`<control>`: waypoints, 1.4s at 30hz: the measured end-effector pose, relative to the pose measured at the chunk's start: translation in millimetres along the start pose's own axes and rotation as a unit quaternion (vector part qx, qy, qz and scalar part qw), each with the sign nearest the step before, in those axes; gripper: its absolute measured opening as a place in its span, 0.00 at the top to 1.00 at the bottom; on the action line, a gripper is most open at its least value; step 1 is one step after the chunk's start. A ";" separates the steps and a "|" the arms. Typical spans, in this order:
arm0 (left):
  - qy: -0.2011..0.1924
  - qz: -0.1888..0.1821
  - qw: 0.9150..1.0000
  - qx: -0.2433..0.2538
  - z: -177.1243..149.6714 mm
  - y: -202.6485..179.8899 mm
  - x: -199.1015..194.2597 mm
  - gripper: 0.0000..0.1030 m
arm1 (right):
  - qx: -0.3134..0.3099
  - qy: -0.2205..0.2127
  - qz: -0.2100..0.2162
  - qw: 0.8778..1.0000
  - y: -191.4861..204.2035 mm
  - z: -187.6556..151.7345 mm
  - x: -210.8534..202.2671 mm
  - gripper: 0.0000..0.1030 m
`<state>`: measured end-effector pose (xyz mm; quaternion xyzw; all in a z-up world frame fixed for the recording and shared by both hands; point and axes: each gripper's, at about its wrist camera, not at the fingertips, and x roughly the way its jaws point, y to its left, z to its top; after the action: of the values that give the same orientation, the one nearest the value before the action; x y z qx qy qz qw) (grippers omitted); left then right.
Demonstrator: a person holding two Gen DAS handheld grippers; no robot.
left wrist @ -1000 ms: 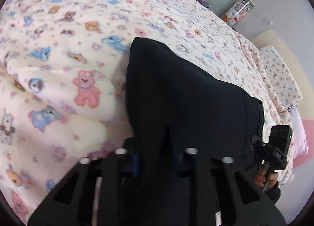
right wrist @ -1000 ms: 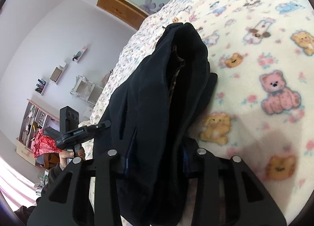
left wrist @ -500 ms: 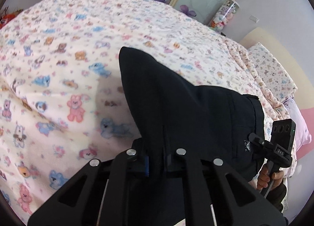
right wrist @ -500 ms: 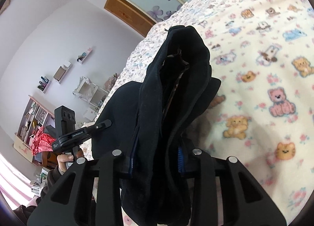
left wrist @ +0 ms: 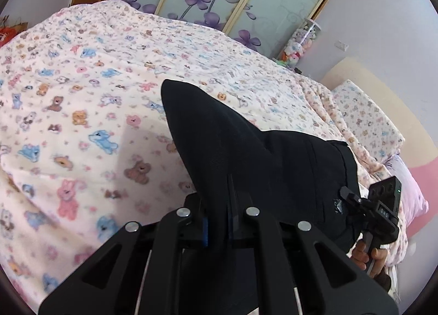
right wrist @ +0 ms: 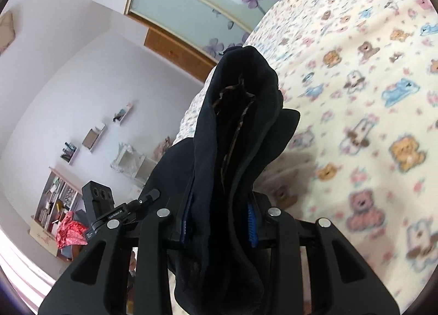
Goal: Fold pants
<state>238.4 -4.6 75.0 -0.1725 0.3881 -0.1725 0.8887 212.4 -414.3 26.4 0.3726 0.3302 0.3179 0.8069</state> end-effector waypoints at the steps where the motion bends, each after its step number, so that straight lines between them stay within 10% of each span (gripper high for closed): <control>1: 0.003 0.005 1.000 -0.001 -1.0 1.6 6.2 0.91 | 0.002 -0.002 -0.008 1.000 -6.2 -1.6 3.0 0.68; 7: 0.033 0.064 0.996 -0.048 -20.8 39.5 48.3 0.62 | 0.050 0.000 -0.064 0.997 -52.1 -19.4 18.7 0.65; 10: 0.009 0.102 0.993 -0.050 -25.5 49.2 33.7 0.34 | 0.041 -0.005 -0.102 0.994 -45.8 -21.4 15.3 0.42; 15: -0.066 0.174 0.982 -0.030 -22.7 49.2 -20.7 0.17 | -0.005 -0.070 -0.179 0.981 -16.0 -24.9 -18.1 0.41; 19: -0.118 0.123 0.985 0.012 -33.0 12.0 -50.0 0.03 | -0.102 -0.130 -0.209 0.964 39.9 -41.6 -44.7 0.41; 27: -0.092 0.161 0.977 0.104 -82.2 -50.6 -6.5 0.02 | -0.301 -0.080 -0.317 0.896 112.5 -121.5 -3.4 0.41; 42: -0.024 0.209 0.970 0.124 -115.4 -39.1 38.3 0.02 | -0.309 0.002 -0.397 0.864 83.4 -147.6 48.9 0.39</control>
<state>169.6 -75.8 -5.6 0.0201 0.3700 -0.0253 0.9285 104.8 -276.0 5.2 -0.0586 0.3366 0.0572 0.9381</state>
